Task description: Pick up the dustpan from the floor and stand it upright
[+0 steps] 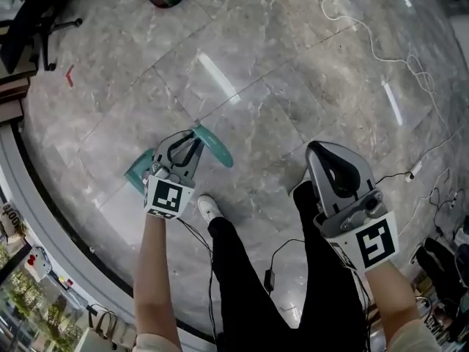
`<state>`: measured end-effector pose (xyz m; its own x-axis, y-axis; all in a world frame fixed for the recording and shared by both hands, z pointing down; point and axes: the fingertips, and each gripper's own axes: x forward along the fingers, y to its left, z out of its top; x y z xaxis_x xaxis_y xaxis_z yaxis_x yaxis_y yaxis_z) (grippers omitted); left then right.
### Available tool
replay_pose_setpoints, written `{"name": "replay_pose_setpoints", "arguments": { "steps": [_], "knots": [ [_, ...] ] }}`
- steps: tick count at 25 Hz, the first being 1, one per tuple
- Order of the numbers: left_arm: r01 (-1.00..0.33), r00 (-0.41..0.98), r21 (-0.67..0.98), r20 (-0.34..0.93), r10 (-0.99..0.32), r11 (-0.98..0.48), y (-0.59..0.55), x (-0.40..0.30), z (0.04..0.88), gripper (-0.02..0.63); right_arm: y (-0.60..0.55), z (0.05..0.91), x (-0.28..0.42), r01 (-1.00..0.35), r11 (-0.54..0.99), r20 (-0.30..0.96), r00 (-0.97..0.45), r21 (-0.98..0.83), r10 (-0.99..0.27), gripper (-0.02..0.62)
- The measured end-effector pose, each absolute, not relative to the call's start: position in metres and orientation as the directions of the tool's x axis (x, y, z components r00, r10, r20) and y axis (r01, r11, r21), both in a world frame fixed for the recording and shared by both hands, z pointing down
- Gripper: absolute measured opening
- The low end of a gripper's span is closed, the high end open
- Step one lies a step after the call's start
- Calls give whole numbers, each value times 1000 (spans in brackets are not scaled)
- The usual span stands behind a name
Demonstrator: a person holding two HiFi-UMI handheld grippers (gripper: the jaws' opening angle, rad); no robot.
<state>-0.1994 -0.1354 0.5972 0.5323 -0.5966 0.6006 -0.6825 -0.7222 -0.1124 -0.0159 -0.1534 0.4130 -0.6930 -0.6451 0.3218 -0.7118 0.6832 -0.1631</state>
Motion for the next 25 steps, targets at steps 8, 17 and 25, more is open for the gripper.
{"name": "replay_pose_setpoints", "arguments": {
  "steps": [8, 17, 25],
  "knots": [
    [-776, 528, -166, 360, -770, -609, -41, -360, 503, 80, -50, 401, -207, -700, 637, 348, -714, -323, -607, 18],
    [-871, 446, -89, 265, -855, -483, 36, -458, 490, 80, 4, 382, -338, -563, 775, 338, -816, -286, -468, 18],
    [-889, 405, -131, 222, -887, -439, 56, -464, 478, 81, 35, 373, -383, -505, 822, 335, -847, -264, -413, 18]
  ]
}}
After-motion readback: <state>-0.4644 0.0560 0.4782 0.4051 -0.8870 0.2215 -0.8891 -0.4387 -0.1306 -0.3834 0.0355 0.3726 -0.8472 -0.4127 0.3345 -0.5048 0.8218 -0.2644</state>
